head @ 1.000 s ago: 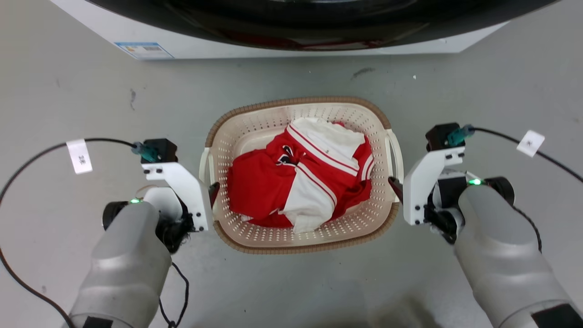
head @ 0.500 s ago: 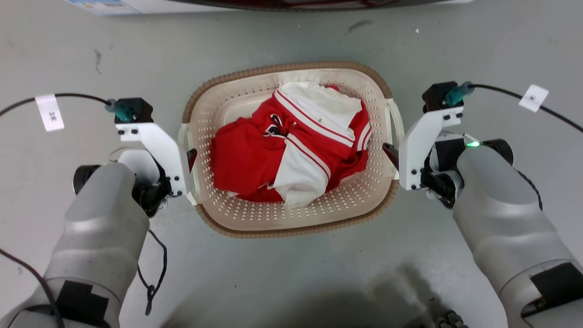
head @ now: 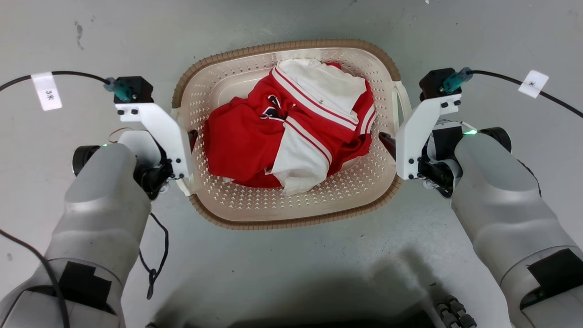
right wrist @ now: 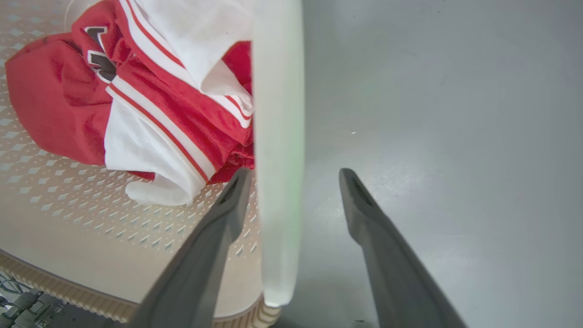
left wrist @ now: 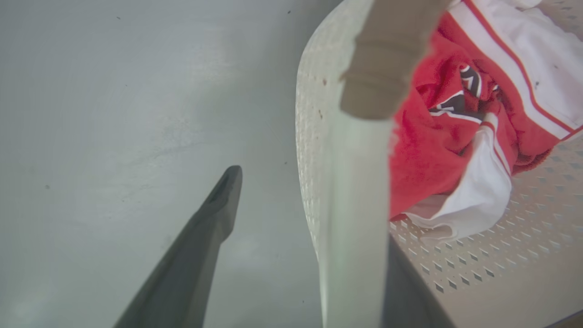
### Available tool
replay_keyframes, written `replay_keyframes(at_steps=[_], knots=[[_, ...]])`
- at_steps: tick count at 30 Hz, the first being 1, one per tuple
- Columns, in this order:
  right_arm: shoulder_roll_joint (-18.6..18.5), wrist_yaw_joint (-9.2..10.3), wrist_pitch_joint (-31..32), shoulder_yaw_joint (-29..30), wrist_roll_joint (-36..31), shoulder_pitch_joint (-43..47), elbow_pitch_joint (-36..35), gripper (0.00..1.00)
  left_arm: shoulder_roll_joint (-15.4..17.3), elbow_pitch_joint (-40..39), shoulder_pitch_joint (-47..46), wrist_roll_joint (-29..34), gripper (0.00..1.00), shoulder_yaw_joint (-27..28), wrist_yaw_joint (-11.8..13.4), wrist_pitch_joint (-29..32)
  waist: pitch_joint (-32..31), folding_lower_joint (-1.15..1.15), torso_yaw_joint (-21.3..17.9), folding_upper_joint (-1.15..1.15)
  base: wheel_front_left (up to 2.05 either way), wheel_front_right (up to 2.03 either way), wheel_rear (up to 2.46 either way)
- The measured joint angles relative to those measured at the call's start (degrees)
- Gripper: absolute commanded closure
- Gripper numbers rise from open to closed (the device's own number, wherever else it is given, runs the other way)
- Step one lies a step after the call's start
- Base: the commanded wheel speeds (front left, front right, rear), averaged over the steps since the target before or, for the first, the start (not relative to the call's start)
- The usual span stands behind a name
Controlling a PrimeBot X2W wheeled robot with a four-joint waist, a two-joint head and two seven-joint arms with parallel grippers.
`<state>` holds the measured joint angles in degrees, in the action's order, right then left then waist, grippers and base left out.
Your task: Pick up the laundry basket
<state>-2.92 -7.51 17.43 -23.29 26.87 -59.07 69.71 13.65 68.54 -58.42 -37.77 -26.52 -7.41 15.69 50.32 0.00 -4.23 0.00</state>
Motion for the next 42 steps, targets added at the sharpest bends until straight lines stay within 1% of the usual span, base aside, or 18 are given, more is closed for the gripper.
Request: replay_keyframes(at_steps=[1, 2, 6, 18, 23, 30, 35, 39, 40, 42], knots=[[0.0, 0.00, 0.2, -0.4, 0.3, -0.2, 0.2, 0.78, -0.2, 0.2, -0.1, -0.3, 1.00, -0.4, 0.0, 0.3, 0.0, 0.00, 0.1, 0.00, 0.00, 0.00, 0.00], [0.0, 0.00, 0.3, -0.6, 1.3, -0.3, 0.3, 1.00, -0.4, 0.3, -0.3, -0.6, 1.00, -0.5, 0.0, 0.7, 0.0, 0.00, 0.1, 0.00, 0.00, 0.00, 0.00], [0.1, -0.01, 0.8, -1.9, 2.9, -0.6, 0.7, 1.00, -1.1, 0.4, -0.7, -1.5, 1.00, -1.2, -0.1, 0.8, -0.1, 0.00, 0.2, 0.00, 0.00, 0.00, 0.00], [0.2, 0.00, 1.4, -5.2, 5.6, -1.0, 2.1, 1.00, -1.2, 1.3, -0.8, -4.3, 1.00, -3.5, -0.1, 2.4, -1.2, 0.00, 0.2, 0.00, 0.00, 0.00, 0.00], [0.1, 0.00, 4.0, -6.6, 7.2, -0.9, 2.4, 1.00, -1.3, 2.0, -0.7, -5.4, 1.00, -4.4, -0.1, 4.7, -3.3, 0.00, 0.3, 0.00, 0.00, 0.00, 0.00], [0.1, 0.00, 8.9, -8.1, 9.1, -0.9, 3.0, 1.00, -1.6, 2.5, -0.5, -7.1, 1.00, -5.9, -0.1, 10.3, -8.1, 0.00, 0.2, 0.00, 0.00, 0.00, 0.00], [0.0, 0.01, 13.6, -9.1, 10.4, -0.3, 3.4, 1.00, -2.0, 2.9, 0.7, -8.3, 1.00, -6.8, -0.1, 14.1, -12.6, 0.00, 0.2, 0.00, 0.00, 0.00, 0.00], [0.0, 0.02, 17.0, -9.9, 11.5, 1.0, 3.6, 1.00, -2.3, 3.2, 2.3, -9.5, 1.00, -7.3, -0.1, 16.5, -16.7, 0.00, 0.1, 0.00, 0.00, 0.00, 0.00], [0.0, 0.02, 19.1, -10.5, 12.4, 2.2, 3.7, 1.00, -2.5, 3.4, 3.9, -10.5, 1.00, -7.6, -0.1, 18.2, -20.0, 0.00, 0.1, 0.00, 0.00, 0.00, 0.00], [0.0, 0.02, 20.7, -10.8, 12.8, 3.1, 3.8, 1.00, -2.5, 3.5, 4.8, -10.9, 1.00, -7.9, -0.1, 19.2, -22.2, -0.01, 0.1, 0.00, 0.00, 0.00, 0.00]])
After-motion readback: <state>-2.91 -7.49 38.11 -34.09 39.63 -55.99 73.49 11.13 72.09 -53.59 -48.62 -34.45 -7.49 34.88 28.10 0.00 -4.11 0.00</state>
